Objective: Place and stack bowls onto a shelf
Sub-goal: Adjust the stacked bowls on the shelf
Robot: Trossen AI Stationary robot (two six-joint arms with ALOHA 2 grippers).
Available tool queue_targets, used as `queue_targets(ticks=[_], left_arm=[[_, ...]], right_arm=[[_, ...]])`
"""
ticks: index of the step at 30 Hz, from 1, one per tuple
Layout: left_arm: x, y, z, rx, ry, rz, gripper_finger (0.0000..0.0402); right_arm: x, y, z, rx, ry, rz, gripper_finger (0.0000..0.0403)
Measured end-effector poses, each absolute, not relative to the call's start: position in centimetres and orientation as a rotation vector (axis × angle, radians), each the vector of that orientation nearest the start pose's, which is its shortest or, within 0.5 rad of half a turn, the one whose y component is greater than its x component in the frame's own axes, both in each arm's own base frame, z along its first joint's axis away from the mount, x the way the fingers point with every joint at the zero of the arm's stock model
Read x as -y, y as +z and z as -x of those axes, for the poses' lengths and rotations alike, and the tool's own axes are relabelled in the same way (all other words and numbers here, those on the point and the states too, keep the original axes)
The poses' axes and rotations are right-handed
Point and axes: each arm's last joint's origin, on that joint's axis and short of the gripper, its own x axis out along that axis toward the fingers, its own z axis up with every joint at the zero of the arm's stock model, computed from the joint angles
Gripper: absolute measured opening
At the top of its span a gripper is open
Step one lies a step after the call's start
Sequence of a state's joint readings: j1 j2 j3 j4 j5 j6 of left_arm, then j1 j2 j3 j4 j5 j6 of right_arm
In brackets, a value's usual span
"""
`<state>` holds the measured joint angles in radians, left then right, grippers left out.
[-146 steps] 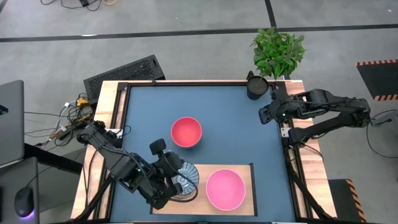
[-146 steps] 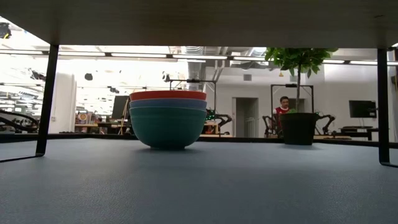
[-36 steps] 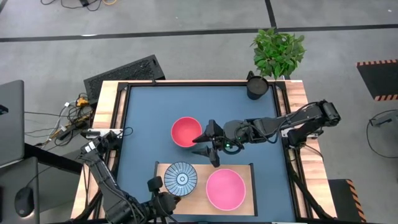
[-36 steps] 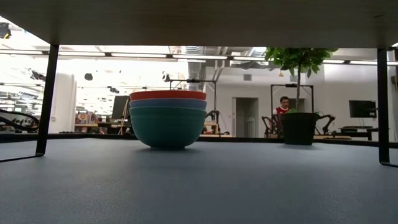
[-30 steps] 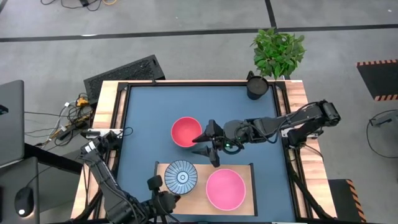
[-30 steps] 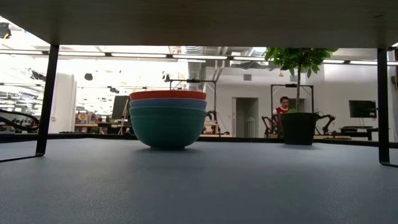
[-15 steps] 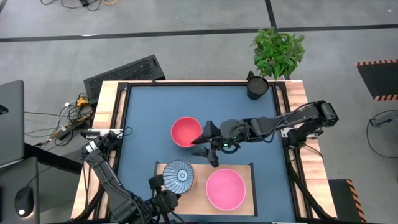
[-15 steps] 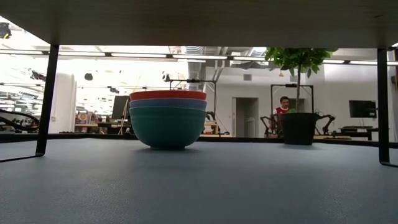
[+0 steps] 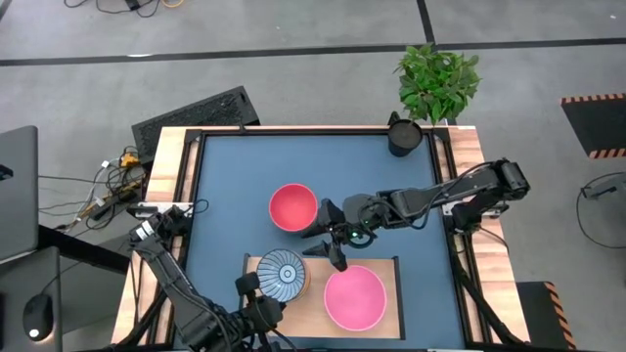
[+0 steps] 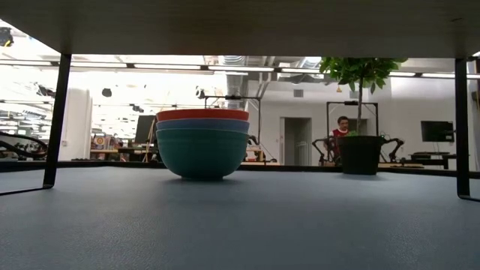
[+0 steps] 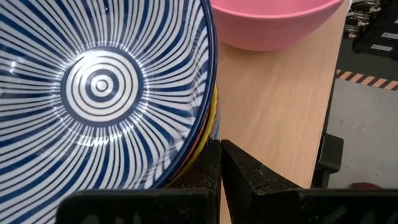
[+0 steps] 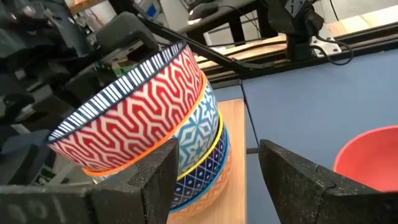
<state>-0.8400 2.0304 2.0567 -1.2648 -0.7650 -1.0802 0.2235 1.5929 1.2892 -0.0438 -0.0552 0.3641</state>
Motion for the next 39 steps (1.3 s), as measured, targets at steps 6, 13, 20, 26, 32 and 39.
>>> queue_targets(ticks=[6, 13, 20, 26, 32, 39], left_arm=[[28.8, 32.3, -29.2, -0.751, 0.382, 0.134, 0.0], [28.5, 32.3, -29.4, -0.753, 0.39, 0.138, 0.0], [28.6, 32.2, -29.5, -0.754, 0.386, 0.148, 0.0], [28.7, 32.3, -29.6, -0.752, 0.378, 0.162, 0.0], [28.7, 32.3, -29.6, -0.744, 0.377, 0.169, 0.0], [29.3, 33.7, -30.2, -0.687, 0.29, 0.172, 0.0]], right_arm=[[-8.8, 31.8, -35.8, -0.398, 0.25, -0.308, 0.0249], [-8.8, 31.9, -35.8, -0.396, 0.256, -0.295, 0.0249], [-9.1, 31.2, -36.3, -0.401, 0.282, -0.303, 0.0249], [-9.9, 29.8, -36.9, -0.453, 0.321, -0.312, 0.0249], [-10.0, 30.1, -36.6, -0.451, 0.337, -0.312, 0.0249], [-9.5, 31.3, -36.2, -0.4, 0.313, -0.313, 0.0249]])
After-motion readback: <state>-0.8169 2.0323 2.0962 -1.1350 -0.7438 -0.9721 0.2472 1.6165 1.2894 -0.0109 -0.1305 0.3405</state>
